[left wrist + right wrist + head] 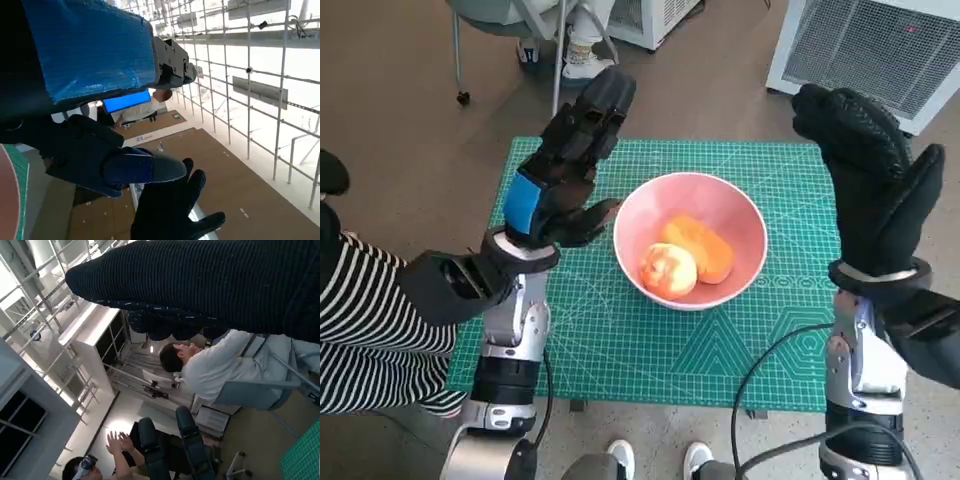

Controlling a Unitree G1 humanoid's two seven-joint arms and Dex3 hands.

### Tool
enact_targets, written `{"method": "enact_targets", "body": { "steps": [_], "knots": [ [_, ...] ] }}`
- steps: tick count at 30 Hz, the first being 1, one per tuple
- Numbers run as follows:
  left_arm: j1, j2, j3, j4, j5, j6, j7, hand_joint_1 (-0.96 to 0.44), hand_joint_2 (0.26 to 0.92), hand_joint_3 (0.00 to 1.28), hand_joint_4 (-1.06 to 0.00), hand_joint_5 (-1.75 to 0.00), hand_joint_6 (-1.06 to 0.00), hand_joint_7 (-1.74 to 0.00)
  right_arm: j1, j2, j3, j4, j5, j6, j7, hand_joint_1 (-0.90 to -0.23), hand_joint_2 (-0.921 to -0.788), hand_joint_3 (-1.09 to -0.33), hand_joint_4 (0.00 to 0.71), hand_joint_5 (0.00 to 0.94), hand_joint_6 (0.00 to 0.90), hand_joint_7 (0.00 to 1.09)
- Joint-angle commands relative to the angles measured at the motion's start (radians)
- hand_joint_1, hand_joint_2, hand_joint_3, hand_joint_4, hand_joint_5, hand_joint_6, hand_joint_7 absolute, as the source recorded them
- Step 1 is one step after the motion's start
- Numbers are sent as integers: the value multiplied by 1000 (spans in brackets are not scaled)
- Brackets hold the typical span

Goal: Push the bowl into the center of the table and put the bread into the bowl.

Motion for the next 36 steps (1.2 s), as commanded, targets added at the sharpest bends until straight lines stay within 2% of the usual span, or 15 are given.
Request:
{"method": "enact_targets", "body": {
  "steps": [1,4,8,17,36],
  "knots": [
    [3,3,2,-15,-8,15,-3,-608,921,319,-82,-17,-171,-139,15,-7,-3,-11,-4,26,-7,-699,-921,-704,225,9,111,435],
    [4,0,-1,-20,-7,22,-2,-607,921,317,-88,-8,-46,-395,17,-6,-3,-19,-7,30,-9,-702,-921,-703,223,8,115,435],
    [5,-2,-3,-25,-5,29,0,-600,921,318,-92,-7,-9,-482,20,-4,-2,-24,-8,34,-9,-702,-921,-703,220,5,116,433],
    [4,-7,-2,-27,-6,42,3,-594,921,317,-92,-5,1,-504,24,-4,-2,-25,-13,36,-9,-695,-921,-703,218,3,117,430],
    [13,-11,-6,-41,10,47,18,-581,921,315,-98,-8,1,-506,39,-6,-7,-28,-3,45,-5,-698,-921,-687,219,2,122,426]
  ]
}}
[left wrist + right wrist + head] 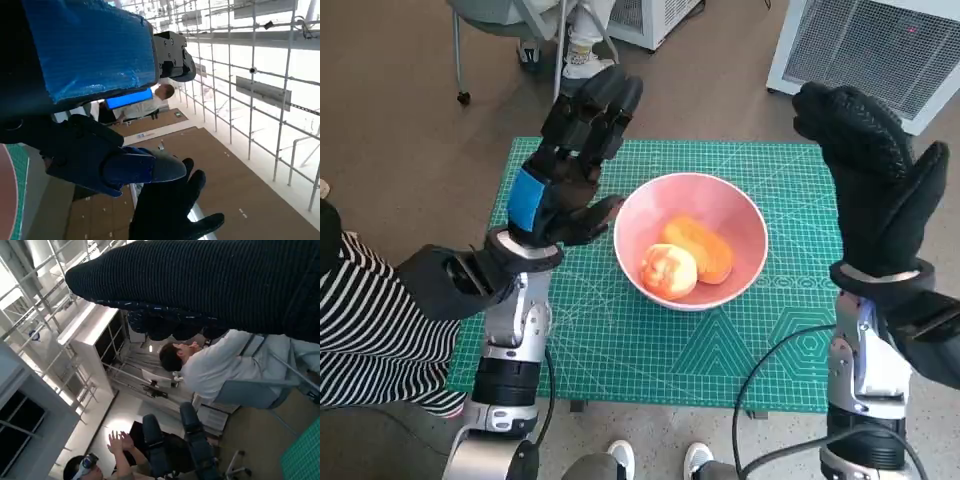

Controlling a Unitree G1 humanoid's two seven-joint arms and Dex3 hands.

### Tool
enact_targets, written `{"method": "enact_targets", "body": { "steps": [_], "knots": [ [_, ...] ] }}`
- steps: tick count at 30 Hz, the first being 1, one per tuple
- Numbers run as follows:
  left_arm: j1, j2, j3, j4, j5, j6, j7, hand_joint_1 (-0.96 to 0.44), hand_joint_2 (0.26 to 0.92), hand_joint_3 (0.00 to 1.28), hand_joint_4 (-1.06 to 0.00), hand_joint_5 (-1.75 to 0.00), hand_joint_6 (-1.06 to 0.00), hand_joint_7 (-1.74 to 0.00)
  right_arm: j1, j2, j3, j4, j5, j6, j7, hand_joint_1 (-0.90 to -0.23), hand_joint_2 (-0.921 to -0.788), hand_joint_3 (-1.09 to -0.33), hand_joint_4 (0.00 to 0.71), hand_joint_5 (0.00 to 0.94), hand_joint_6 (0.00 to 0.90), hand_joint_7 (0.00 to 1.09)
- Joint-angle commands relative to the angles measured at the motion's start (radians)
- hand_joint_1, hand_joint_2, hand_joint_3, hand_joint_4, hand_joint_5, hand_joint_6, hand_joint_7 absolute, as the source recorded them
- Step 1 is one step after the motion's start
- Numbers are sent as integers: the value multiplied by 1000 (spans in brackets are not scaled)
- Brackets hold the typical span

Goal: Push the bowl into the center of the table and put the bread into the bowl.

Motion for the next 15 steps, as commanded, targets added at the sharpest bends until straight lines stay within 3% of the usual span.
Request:
{"method": "enact_targets", "body": {
  "steps": [1,15],
  "knots": [
    [11,-2,-5,-12,8,2,4,-580,921,315,-98,-8,1,-506,27,-6,-5,0,0,17,-3,-698,-921,-687,219,2,122,425],
    [12,3,-11,-30,6,27,10,-572,921,319,-98,-7,1,-528,32,1,0,-2,-10,17,-10,-699,-921,-688,219,2,123,422]
  ]
}}
